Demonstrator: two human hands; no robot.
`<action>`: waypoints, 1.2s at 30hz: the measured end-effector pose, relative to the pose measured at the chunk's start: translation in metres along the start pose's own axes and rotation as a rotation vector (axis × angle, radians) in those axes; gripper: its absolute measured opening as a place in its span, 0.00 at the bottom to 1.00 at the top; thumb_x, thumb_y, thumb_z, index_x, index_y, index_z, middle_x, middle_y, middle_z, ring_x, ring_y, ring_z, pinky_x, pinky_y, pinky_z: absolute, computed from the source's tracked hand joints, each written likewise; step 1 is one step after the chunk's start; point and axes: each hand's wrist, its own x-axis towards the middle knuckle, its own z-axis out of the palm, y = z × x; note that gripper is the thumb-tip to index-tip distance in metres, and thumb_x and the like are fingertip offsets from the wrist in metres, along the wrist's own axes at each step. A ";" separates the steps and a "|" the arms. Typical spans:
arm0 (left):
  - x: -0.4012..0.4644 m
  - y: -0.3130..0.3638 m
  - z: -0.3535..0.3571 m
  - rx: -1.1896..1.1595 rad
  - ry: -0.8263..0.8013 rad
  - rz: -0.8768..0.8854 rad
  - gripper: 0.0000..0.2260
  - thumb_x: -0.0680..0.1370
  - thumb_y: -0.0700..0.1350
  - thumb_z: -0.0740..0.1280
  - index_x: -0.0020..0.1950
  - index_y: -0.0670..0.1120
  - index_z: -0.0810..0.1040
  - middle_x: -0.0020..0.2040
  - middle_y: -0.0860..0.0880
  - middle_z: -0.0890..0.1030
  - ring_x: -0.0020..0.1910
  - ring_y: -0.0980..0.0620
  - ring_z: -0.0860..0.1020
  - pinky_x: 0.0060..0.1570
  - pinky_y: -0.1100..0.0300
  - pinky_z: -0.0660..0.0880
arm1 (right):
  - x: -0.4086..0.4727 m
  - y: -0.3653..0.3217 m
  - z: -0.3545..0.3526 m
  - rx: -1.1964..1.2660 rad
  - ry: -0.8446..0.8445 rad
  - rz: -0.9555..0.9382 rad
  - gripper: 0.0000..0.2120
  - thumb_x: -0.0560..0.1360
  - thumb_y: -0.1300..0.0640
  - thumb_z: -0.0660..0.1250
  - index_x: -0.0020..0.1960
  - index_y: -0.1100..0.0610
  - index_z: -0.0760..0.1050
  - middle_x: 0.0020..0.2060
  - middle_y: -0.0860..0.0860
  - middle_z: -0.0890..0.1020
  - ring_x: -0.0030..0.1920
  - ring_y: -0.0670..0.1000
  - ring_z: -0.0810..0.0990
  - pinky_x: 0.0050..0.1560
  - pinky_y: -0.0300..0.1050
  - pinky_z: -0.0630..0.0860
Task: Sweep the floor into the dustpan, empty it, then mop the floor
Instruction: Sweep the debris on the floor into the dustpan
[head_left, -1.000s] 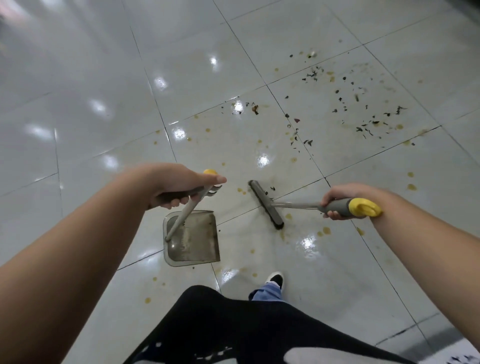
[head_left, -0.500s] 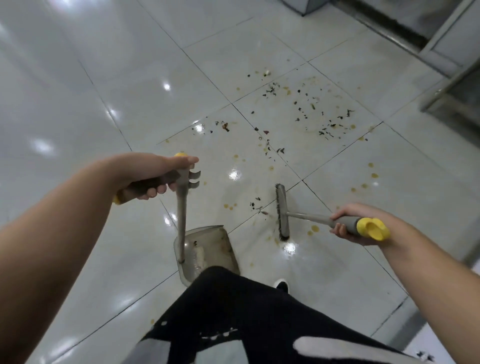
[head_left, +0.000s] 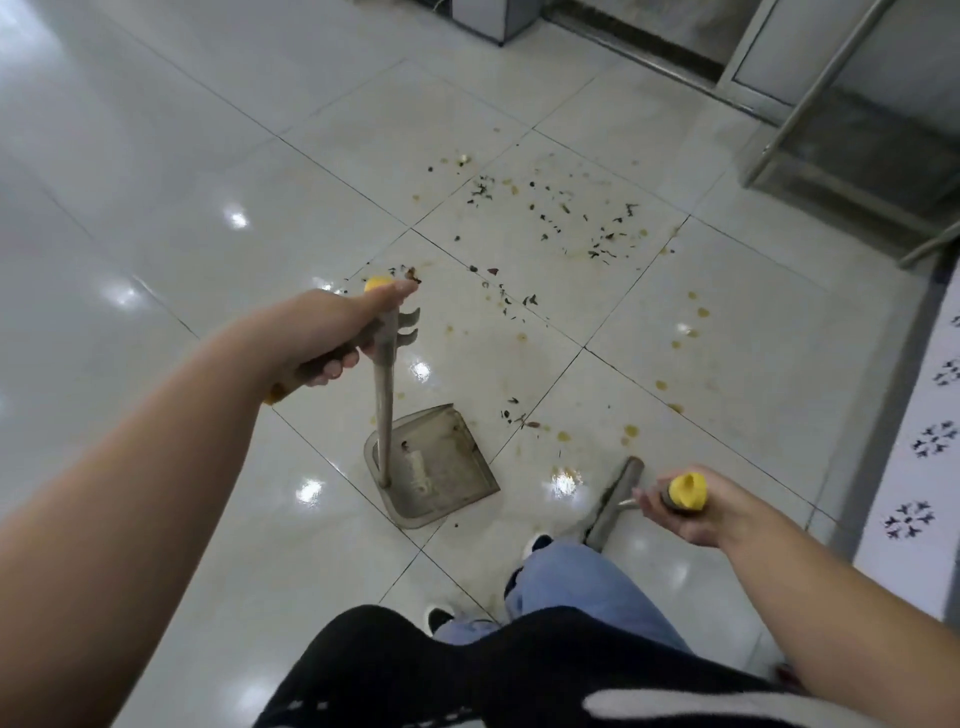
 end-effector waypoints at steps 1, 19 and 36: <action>0.005 0.000 -0.004 -0.008 0.022 -0.003 0.31 0.68 0.72 0.59 0.38 0.42 0.75 0.24 0.50 0.68 0.19 0.54 0.64 0.21 0.64 0.63 | 0.000 0.002 0.007 -0.008 -0.001 0.008 0.12 0.80 0.64 0.52 0.41 0.67 0.67 0.32 0.62 0.73 0.29 0.57 0.76 0.15 0.38 0.73; 0.161 0.062 -0.065 0.060 0.005 -0.154 0.31 0.65 0.72 0.60 0.36 0.43 0.74 0.24 0.50 0.68 0.16 0.56 0.64 0.16 0.67 0.62 | 0.099 -0.050 0.202 0.117 0.032 0.033 0.16 0.78 0.72 0.51 0.33 0.63 0.63 0.25 0.56 0.70 0.27 0.51 0.75 0.18 0.32 0.72; 0.215 0.085 -0.122 0.040 -0.152 -0.148 0.36 0.60 0.77 0.57 0.34 0.43 0.77 0.20 0.52 0.68 0.18 0.54 0.64 0.19 0.66 0.62 | 0.093 -0.148 0.282 0.563 -0.163 -0.071 0.14 0.79 0.67 0.50 0.36 0.65 0.64 0.30 0.53 0.66 0.19 0.44 0.70 0.16 0.31 0.68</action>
